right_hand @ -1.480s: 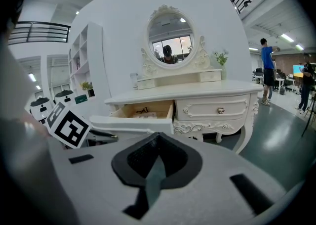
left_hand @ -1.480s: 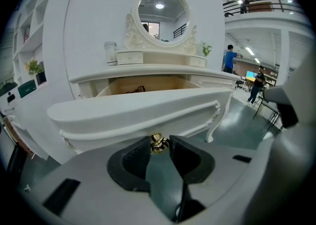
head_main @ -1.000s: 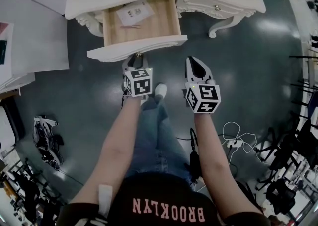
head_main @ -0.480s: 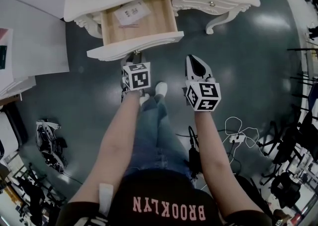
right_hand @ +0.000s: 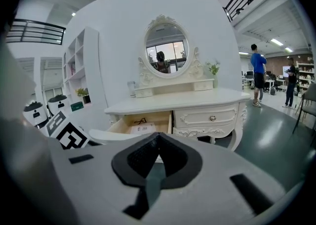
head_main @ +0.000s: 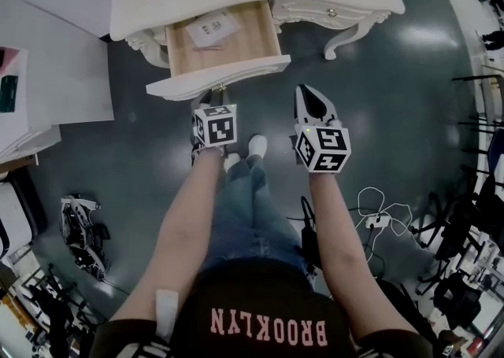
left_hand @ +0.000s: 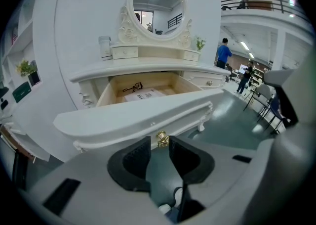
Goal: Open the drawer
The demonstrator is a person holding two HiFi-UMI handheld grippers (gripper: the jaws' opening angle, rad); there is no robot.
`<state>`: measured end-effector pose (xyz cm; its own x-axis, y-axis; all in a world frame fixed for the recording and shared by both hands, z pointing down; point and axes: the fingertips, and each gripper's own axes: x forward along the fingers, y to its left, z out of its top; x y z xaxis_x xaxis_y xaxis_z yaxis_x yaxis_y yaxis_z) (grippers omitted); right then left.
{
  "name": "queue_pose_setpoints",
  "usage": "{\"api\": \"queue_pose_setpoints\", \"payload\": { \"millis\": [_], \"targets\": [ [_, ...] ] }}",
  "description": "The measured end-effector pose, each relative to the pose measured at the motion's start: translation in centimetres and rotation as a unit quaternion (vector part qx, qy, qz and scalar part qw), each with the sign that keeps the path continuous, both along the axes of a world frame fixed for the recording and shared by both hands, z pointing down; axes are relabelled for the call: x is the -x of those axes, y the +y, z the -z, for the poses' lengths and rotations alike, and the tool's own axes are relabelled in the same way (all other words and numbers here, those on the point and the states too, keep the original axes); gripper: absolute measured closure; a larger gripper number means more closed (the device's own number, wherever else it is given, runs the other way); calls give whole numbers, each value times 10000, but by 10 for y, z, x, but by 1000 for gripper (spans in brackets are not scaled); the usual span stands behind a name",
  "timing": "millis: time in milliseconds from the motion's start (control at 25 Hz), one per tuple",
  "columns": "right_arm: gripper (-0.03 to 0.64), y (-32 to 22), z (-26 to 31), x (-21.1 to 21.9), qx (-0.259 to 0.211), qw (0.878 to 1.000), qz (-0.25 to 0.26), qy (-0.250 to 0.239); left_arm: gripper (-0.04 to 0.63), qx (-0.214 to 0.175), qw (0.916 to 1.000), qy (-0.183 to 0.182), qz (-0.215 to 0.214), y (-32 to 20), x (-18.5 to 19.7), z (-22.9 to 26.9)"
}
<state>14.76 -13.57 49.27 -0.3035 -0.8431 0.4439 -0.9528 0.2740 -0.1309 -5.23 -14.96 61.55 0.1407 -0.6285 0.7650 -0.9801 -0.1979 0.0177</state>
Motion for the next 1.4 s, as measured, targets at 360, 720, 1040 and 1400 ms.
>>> {"api": "queue_pose_setpoints", "payload": {
  "millis": [360, 720, 1040, 1400],
  "targets": [
    [620, -6, 28, 8, -178, 9998, 27, 11, 499, -279, 9992, 239, 126, 1, 15, 37],
    [620, -12, 47, 14, -267, 9996, 120, 44, 520, -588, 9969, 478, 220, -5, 26, 80],
    [620, -19, 78, 20, -506, 9977, 429, 171, 560, -1300, 9889, 486, 524, -12, 46, 132],
    [620, -24, 116, 22, -720, 9949, 679, 188, 581, -1929, 9770, 589, 693, -22, 62, 184]
  ]
}}
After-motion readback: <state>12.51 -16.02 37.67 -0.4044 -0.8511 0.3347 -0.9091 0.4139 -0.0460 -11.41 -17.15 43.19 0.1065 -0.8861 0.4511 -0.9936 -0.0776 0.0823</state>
